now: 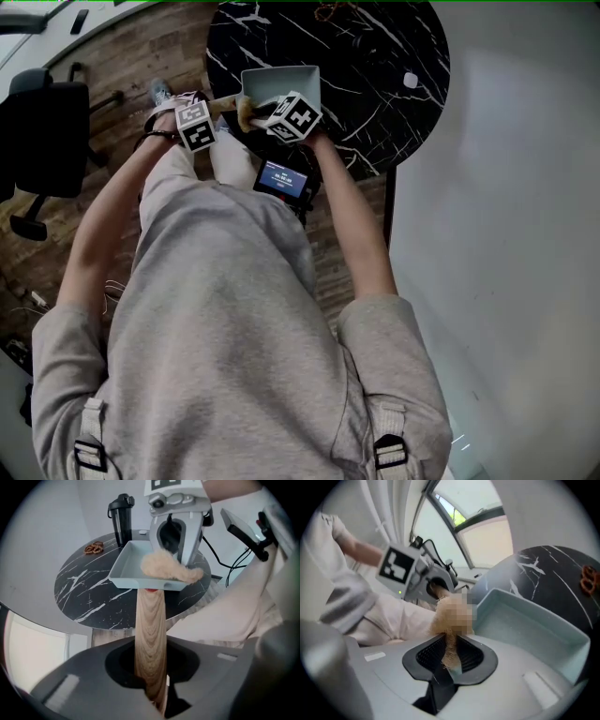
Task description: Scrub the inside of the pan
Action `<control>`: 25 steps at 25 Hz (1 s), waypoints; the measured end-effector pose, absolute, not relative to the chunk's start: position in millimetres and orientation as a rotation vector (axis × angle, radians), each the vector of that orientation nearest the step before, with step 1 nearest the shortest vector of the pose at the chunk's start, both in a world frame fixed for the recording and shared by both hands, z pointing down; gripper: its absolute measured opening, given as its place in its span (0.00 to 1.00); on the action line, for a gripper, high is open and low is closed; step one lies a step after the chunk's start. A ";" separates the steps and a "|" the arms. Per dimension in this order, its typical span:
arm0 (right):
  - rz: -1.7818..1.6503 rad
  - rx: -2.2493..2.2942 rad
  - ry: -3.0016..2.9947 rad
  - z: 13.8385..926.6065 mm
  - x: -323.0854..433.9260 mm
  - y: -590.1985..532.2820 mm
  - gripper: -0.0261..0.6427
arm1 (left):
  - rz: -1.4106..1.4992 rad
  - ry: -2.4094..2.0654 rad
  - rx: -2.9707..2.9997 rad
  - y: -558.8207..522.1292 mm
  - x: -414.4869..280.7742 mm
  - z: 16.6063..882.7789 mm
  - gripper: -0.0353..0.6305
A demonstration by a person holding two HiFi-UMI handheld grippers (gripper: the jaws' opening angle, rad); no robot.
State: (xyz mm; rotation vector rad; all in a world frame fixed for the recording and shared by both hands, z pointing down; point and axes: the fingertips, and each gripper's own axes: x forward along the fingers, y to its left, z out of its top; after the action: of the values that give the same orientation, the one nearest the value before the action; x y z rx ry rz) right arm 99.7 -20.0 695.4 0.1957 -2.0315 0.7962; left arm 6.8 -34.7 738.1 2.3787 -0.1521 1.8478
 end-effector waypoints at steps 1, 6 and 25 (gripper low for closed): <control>0.854 0.259 -2.083 684.7 99.7 -25.0 0.17 | 1.849 -0.145 2.371 -33.4 6.2 738.2 0.15; 0.581 0.627 -1.819 684.3 181.9 -45.8 0.17 | 1.866 -0.148 2.348 -33.3 7.3 739.0 0.15; 0.384 0.712 -1.518 723.7 231.8 -85.6 0.17 | 1.834 0.042 2.495 -18.1 8.9 738.0 0.15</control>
State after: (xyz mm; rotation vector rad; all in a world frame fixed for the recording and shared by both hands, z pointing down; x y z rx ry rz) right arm 231.8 -85.6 723.7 0.7116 -1.5177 0.3836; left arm 8.9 -18.1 738.0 2.4953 0.0419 1.8335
